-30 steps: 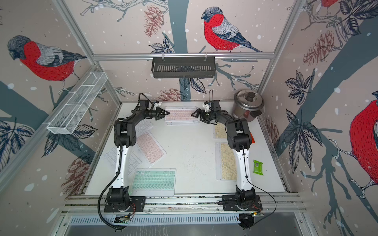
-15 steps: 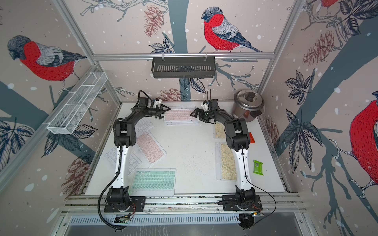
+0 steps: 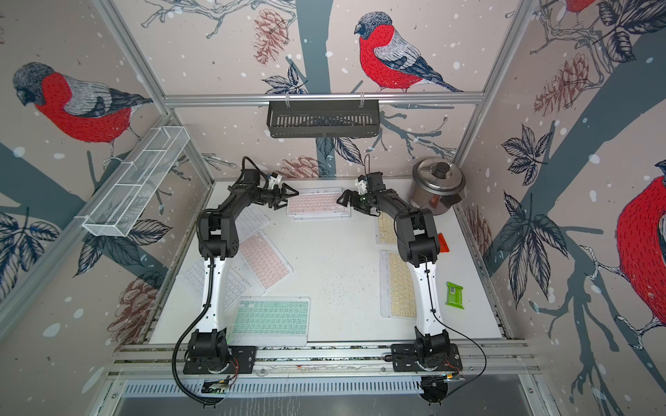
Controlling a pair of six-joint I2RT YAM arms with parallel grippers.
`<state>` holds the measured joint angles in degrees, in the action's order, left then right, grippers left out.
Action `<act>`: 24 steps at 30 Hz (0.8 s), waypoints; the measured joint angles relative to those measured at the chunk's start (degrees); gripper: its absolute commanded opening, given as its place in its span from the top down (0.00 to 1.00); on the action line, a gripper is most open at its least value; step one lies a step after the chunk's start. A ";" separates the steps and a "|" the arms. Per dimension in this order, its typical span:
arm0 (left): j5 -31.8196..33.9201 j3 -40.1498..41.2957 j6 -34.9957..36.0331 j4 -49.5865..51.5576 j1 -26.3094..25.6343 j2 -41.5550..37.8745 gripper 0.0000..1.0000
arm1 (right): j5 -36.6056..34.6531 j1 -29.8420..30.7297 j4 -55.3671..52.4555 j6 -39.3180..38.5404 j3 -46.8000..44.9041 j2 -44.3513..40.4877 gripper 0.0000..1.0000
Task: Stack the numeric keypads
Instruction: Place the numeric keypad at the numeric keypad.
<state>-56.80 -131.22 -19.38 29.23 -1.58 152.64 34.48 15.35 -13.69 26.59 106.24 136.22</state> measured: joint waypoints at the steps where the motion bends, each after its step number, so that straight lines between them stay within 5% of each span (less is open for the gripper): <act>1: 0.48 -0.09 0.15 0.22 -0.11 -0.07 0.04 | -0.20 0.07 -0.31 0.00 0.17 0.15 0.00; 24: 13.97 -5.14 0.26 3.08 -3.50 0.42 0.04 | -8.44 2.19 -5.18 -0.87 8.76 4.48 0.00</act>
<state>-42.83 -136.35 -19.11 32.32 -5.08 153.05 26.04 17.54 -18.87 25.71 115.00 140.70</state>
